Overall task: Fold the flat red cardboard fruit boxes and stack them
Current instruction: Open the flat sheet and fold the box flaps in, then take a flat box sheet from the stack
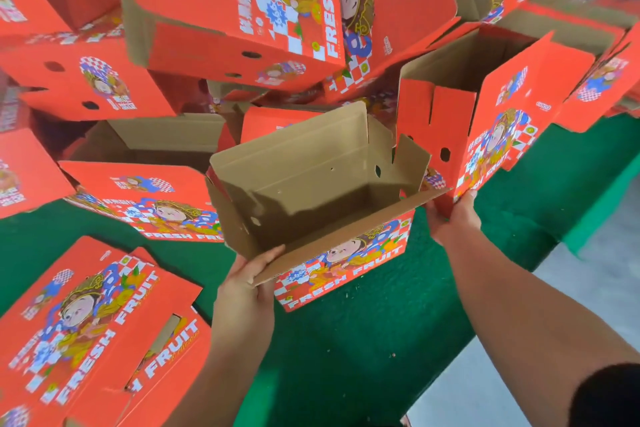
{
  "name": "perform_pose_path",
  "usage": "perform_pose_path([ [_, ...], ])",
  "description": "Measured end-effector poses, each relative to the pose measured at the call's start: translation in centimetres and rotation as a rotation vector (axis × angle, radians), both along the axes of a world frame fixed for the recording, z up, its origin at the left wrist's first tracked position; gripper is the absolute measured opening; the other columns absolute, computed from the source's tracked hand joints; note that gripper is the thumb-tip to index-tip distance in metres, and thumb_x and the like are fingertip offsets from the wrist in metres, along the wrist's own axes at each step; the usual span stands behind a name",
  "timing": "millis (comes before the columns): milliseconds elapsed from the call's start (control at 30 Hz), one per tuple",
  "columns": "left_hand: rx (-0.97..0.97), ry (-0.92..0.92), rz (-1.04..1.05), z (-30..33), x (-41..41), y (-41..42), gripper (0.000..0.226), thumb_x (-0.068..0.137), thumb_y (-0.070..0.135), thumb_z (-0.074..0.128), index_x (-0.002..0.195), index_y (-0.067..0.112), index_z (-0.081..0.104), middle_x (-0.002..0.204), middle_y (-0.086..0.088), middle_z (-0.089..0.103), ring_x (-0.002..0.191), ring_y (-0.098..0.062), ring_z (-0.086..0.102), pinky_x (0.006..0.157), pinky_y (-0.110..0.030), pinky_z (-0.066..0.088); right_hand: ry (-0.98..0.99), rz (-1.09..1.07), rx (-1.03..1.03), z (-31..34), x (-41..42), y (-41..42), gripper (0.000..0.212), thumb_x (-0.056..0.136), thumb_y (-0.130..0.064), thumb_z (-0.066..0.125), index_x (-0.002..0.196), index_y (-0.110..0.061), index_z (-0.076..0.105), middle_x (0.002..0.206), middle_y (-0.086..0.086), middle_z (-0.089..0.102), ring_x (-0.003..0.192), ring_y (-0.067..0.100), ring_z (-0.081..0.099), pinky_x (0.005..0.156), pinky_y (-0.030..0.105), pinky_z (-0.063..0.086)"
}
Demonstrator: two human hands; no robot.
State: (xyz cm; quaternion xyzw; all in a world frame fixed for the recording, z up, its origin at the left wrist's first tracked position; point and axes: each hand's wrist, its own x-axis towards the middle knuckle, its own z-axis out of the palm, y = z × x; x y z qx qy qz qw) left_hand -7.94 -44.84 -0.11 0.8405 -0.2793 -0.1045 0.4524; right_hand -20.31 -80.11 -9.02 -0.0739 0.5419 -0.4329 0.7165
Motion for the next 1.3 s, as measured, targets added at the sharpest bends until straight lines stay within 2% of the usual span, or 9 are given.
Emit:
perform_pose_path([
  [233, 0.038, 0.050, -0.028, -1.1, -0.7, -1.6, 0.029, 0.101, 0.009, 0.063, 0.117, 0.030, 0.076, 0.119, 0.004, 0.069, 0.108, -0.013, 0.066, 0.079, -0.003, 0.039, -0.246, 0.210, -0.015, 0.0, 0.4, 0.5, 0.044, 0.101, -0.053, 0.046, 0.124, -0.021, 0.067, 0.134, 0.010, 0.067, 0.126, 0.031, 0.063, 0.112, 0.052, 0.045],
  [433, 0.075, 0.025, -0.029, -1.9, -2.0, -4.0, 0.030, 0.102, 0.006, 0.059, 0.122, 0.020, 0.076, 0.128, -0.010, 0.066, 0.103, -0.023, 0.067, 0.079, -0.020, 0.043, 0.037, 0.265, -0.078, 1.8, -0.4, 2.5, 0.027, 0.096, -0.048, 0.060, 0.091, -0.023, 0.069, 0.079, 0.002, 0.072, 0.067, 0.021, 0.070, 0.061, 0.033, 0.059],
  [567, 0.036, 0.057, -0.045, -2.2, -3.7, -6.3, 0.034, 0.100, 0.003, 0.060, 0.124, 0.022, 0.074, 0.131, -0.012, 0.061, 0.113, -0.028, 0.065, 0.096, -0.021, 0.044, 0.283, 0.325, -0.056, 0.0, -0.9, 9.8, 0.058, 0.085, -0.066, 0.055, 0.131, -0.032, 0.054, 0.132, 0.005, 0.059, 0.115, 0.029, 0.064, 0.094, 0.049, 0.053],
  [633, 0.072, 0.069, -0.141, -2.3, -4.5, -8.0, 0.046, 0.097, -0.002, 0.058, 0.131, 0.026, 0.070, 0.149, -0.012, 0.046, 0.117, -0.027, 0.064, 0.105, -0.028, 0.046, 0.140, 0.415, -0.082, -1.7, -0.9, 15.8, 0.058, 0.075, -0.061, 0.066, 0.129, -0.049, 0.048, 0.133, 0.000, 0.058, 0.115, 0.028, 0.067, 0.081, 0.047, 0.057],
  [767, 0.103, 0.166, -0.257, -1.9, -1.8, -10.8, 0.055, 0.093, 0.004, 0.063, 0.128, 0.046, 0.061, 0.155, -0.007, 0.025, 0.103, -0.017, 0.066, 0.093, -0.020, 0.050, 0.403, 0.869, -0.673, -3.0, 0.6, 20.2, 0.100, 0.068, -0.025, 0.083, 0.148, -0.043, 0.027, 0.136, -0.004, 0.035, 0.117, 0.010, 0.057, 0.097, 0.036, 0.053],
  [900, 0.069, 0.293, -0.214, -2.9, 1.8, -8.7, 0.061, 0.093, -0.006, 0.054, 0.125, 0.046, 0.055, 0.144, -0.013, 0.049, 0.096, -0.019, 0.068, 0.084, -0.027, 0.057, 0.607, 0.615, -0.666, 0.4, 2.3, 15.6, 0.037, 0.070, 0.005, 0.076, 0.080, -0.016, 0.048, 0.078, -0.002, 0.048, 0.062, -0.006, 0.047, 0.062, 0.020, 0.044],
  [1033, 0.007, 0.220, -0.146, -5.0, 0.6, -4.6, 0.048, 0.089, 0.011, 0.051, 0.131, 0.033, 0.061, 0.137, -0.008, 0.051, 0.124, -0.024, 0.059, 0.109, -0.050, 0.047, 0.389, 1.015, -0.410, 1.9, 2.6, 19.5, 0.016, 0.098, -0.018, 0.058, 0.086, -0.015, 0.047, 0.072, 0.006, 0.046, 0.061, 0.018, 0.044, 0.051, 0.027, 0.034],
  [1200, -0.064, 0.226, -0.091, -5.8, -1.9, -1.3, 0.061, 0.090, 0.024, 0.045, 0.126, 0.073, 0.046, 0.157, 0.012, 0.025, 0.138, -0.007, 0.046, 0.100, -0.010, 0.046, 0.265, 1.257, -0.574, 3.2, 2.9, 26.2, 0.028, 0.101, -0.009, 0.047, 0.077, -0.015, 0.060, 0.060, -0.005, 0.055, 0.055, 0.010, 0.046, 0.049, 0.019, 0.035],
  [1300, -0.147, 0.224, 0.010, -6.0, -2.4, 0.5, 0.041, 0.100, 0.023, 0.050, 0.124, 0.056, 0.055, 0.141, 0.014, 0.037, 0.116, 0.003, 0.058, 0.095, -0.009, 0.045, 0.302, 1.320, -0.724, 4.4, 3.9, 27.0, 0.031, 0.098, -0.006, 0.051, 0.076, -0.019, 0.070, 0.070, 0.000, 0.069, 0.064, 0.012, 0.057, 0.057, 0.024, 0.044],
])
